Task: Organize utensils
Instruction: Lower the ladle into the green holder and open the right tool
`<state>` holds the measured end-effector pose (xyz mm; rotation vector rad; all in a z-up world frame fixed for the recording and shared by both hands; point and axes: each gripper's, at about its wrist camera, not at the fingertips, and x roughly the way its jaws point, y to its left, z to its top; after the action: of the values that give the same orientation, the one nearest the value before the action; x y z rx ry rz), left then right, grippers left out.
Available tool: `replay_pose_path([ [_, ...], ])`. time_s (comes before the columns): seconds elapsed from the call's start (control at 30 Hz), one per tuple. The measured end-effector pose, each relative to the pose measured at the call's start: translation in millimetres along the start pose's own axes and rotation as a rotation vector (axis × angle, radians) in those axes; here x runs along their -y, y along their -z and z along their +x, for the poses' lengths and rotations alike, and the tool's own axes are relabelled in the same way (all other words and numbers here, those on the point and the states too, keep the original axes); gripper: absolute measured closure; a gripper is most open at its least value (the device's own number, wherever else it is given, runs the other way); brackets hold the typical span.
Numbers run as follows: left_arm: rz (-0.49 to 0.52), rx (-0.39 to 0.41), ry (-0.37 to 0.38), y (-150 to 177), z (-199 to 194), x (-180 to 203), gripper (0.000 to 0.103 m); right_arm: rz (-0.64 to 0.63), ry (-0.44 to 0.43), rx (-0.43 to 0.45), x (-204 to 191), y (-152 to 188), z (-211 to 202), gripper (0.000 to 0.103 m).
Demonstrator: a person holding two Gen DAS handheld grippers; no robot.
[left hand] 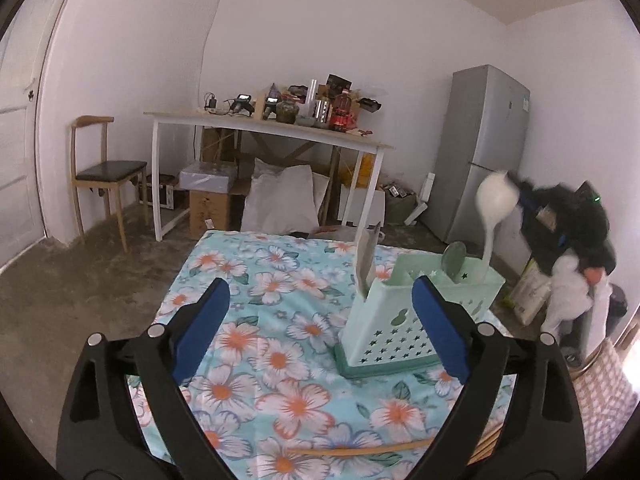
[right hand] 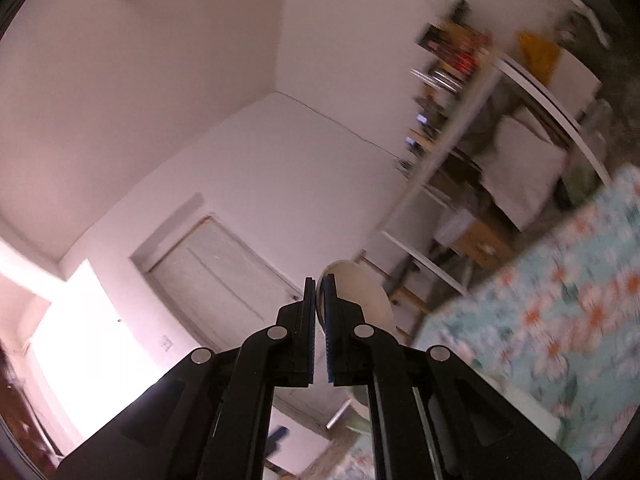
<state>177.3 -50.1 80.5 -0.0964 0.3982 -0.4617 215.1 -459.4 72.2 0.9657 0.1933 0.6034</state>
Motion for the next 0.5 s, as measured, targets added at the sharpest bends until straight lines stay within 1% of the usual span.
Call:
replay_pose_path([
  [0.07, 0.023, -0.005, -0.003, 1, -1, 2, 0.014, 0.001, 0.066, -0.006, 9, 9, -3, 0.095],
  [0.13, 0.042, -0.007, -0.003, 3, -4, 5, 0.014, 0.004, 0.095, -0.009, 12, 13, -7, 0.094],
  [0.17, 0.048, -0.008, -0.003, 2, -6, 7, 0.013, -0.001, 0.114, -0.003, 12, 15, -10, 0.090],
  [0.2, 0.051, -0.009, -0.002, 3, -8, 7, 0.013, -0.013, 0.134, 0.005, 9, 17, -14, 0.077],
  [0.27, 0.051, -0.014, 0.000, 4, -10, 7, 0.013, -0.040, 0.164, 0.019, 4, 19, -20, 0.066],
  [0.3, 0.046, -0.016, 0.002, 4, -11, 7, 0.013, -0.050, 0.173, 0.022, 2, 19, -22, 0.065],
  [0.37, 0.031, -0.023, 0.007, 7, -13, 5, 0.013, -0.070, 0.218, 0.031, -3, 22, -27, 0.064],
  [0.5, 0.018, -0.049, 0.025, 11, -17, 5, 0.013, -0.095, 0.259, 0.054, -11, 29, -45, 0.064],
])
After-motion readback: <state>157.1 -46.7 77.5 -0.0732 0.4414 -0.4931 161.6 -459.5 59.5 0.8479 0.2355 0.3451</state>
